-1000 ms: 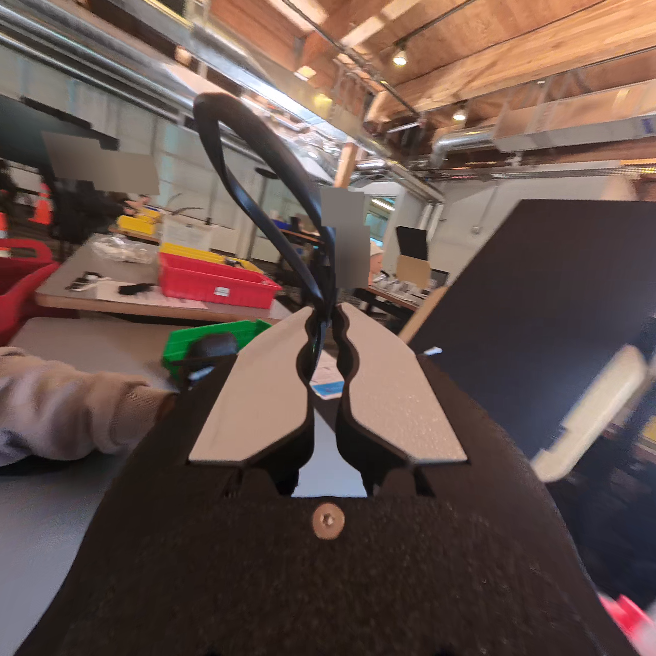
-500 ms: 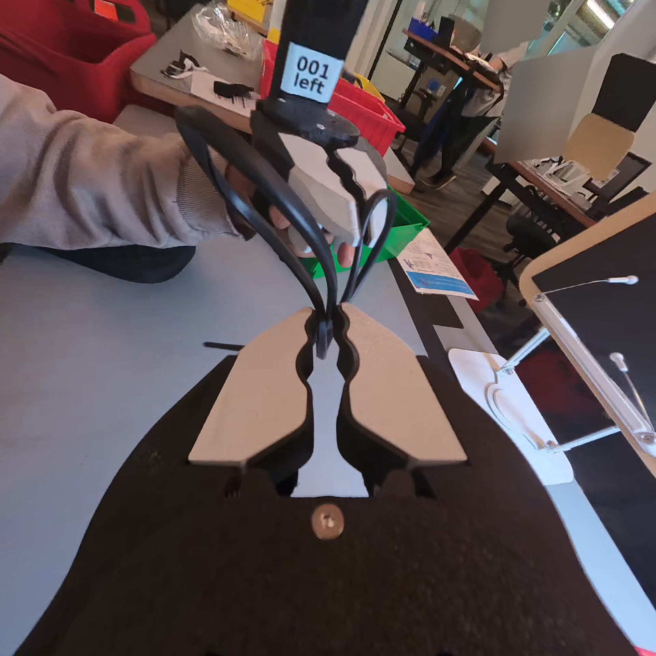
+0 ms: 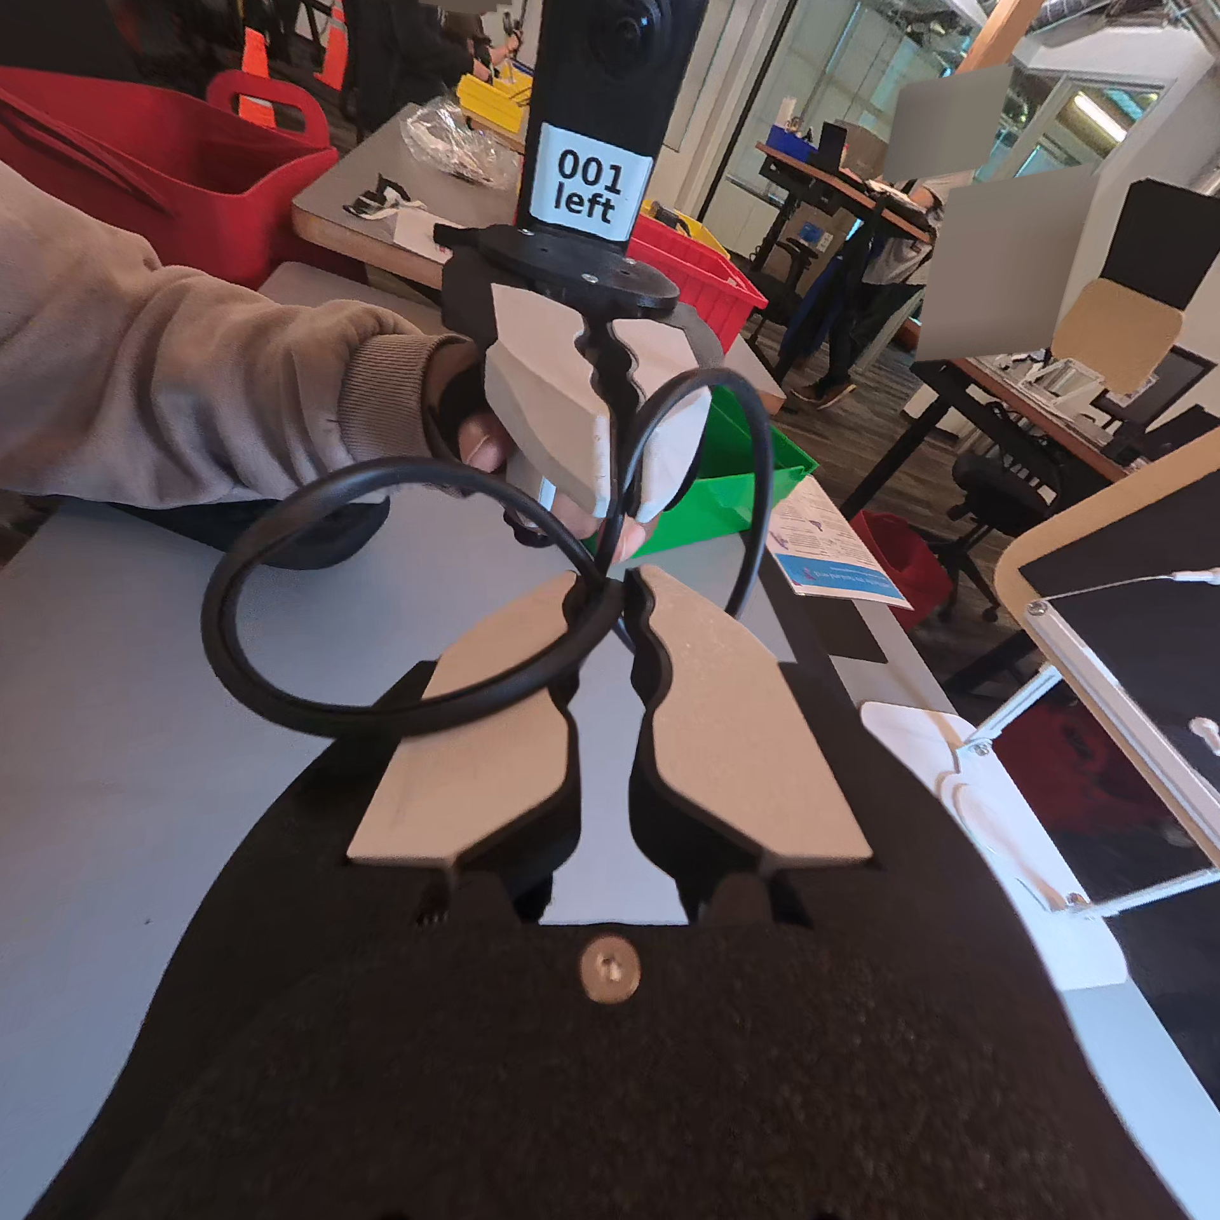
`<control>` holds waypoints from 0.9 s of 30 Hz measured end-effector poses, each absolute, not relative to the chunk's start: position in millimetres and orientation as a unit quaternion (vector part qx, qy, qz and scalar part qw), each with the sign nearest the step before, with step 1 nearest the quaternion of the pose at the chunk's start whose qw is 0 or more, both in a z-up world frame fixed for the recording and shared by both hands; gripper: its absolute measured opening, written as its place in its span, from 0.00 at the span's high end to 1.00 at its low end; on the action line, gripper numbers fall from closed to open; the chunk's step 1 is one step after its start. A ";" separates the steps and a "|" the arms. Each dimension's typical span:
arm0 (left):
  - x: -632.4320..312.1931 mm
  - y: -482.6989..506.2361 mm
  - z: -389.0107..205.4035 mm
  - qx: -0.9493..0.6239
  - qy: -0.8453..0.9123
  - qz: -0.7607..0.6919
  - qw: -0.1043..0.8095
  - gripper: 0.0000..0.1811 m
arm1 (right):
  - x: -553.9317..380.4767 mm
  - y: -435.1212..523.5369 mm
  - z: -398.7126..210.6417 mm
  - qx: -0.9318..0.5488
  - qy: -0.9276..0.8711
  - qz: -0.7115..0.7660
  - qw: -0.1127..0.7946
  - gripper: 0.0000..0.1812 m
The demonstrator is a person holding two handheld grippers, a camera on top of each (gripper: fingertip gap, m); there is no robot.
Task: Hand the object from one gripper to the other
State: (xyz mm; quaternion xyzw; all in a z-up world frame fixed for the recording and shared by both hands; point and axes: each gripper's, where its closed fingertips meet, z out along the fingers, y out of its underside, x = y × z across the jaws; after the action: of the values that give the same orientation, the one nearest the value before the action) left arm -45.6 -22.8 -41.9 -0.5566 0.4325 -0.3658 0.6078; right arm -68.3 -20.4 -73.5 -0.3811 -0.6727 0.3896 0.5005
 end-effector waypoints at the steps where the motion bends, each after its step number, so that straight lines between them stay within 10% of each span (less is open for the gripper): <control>1: -45.8 -23.3 -41.4 -0.555 0.433 -0.368 0.607 0.98 | -68.7 -20.9 -73.5 -0.380 -0.673 0.390 0.500 0.95; 27: -75.6 -35.6 -44.7 -0.591 0.474 -0.336 0.559 0.67 | -31.6 -22.8 -4.0 -0.333 -0.559 0.575 0.496 0.96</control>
State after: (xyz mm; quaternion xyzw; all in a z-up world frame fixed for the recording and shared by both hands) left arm -75.6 -35.6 -44.7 -0.5912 0.4745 -0.3355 0.5593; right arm -31.6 -22.8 -4.0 -0.3330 -0.5592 0.5752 0.4956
